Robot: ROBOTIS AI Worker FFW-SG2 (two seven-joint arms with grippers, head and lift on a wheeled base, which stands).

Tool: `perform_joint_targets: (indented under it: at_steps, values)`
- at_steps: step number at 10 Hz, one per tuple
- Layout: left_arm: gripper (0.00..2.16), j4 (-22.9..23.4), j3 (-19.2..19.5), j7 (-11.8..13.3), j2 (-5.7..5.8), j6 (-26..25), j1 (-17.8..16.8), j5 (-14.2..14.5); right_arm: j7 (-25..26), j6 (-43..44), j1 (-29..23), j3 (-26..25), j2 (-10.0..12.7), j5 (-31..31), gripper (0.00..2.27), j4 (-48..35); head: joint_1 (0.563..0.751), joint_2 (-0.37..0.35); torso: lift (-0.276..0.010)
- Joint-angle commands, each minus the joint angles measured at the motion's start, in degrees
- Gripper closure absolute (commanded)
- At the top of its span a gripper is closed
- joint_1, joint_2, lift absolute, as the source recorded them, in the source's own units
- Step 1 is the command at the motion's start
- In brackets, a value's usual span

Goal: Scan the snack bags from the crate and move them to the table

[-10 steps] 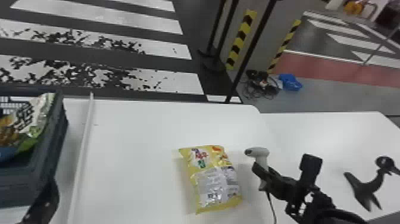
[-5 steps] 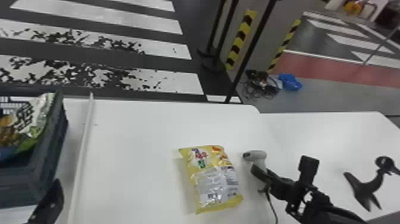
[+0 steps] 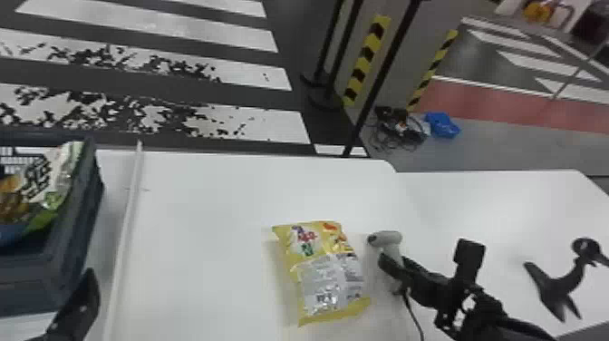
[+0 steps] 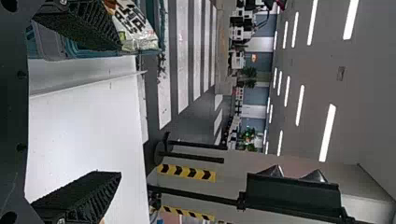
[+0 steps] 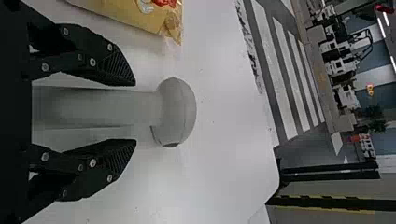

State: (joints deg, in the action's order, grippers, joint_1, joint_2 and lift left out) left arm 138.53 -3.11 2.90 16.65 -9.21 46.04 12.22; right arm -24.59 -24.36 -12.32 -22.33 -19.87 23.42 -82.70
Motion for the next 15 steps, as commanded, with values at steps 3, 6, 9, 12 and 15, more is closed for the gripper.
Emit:
perform_joint_targets:
  at_steps: [3, 6, 9, 12, 15]
  values:
    - [0.03, -1.3, -0.6, 0.0, 0.75, -0.2, -2.5, 0.9, 4.1, -2.7, -11.2, -3.4, 2.8, 0.1, 0.05, -20.2, 0.695, -0.350, -0.095]
    - [0.03, -3.5, -1.5, 0.4, 1.54, -0.2, -4.6, 2.2, 2.4, -12.2, -17.6, -3.7, 6.5, 0.3, 0.06, -33.3, 0.695, -0.350, -0.095]
    - [0.03, -4.1, -1.6, 0.4, 2.51, -0.2, -4.9, 2.2, -6.6, -20.8, -16.6, -5.3, 7.6, 4.8, 0.07, -34.7, 0.695, -0.310, -0.095]
    - [0.03, -4.8, -1.9, 0.4, 2.95, -0.2, -4.5, 2.2, -17.5, -33.4, -6.4, -7.2, 6.8, 3.8, 0.07, -28.6, 0.695, -0.267, -0.095]
    - [0.03, -4.9, -1.9, 0.3, 2.86, -0.2, -3.6, 1.7, -22.0, -33.3, 0.5, -3.9, 2.9, 0.1, 0.06, -18.6, 0.695, -0.251, -0.095]
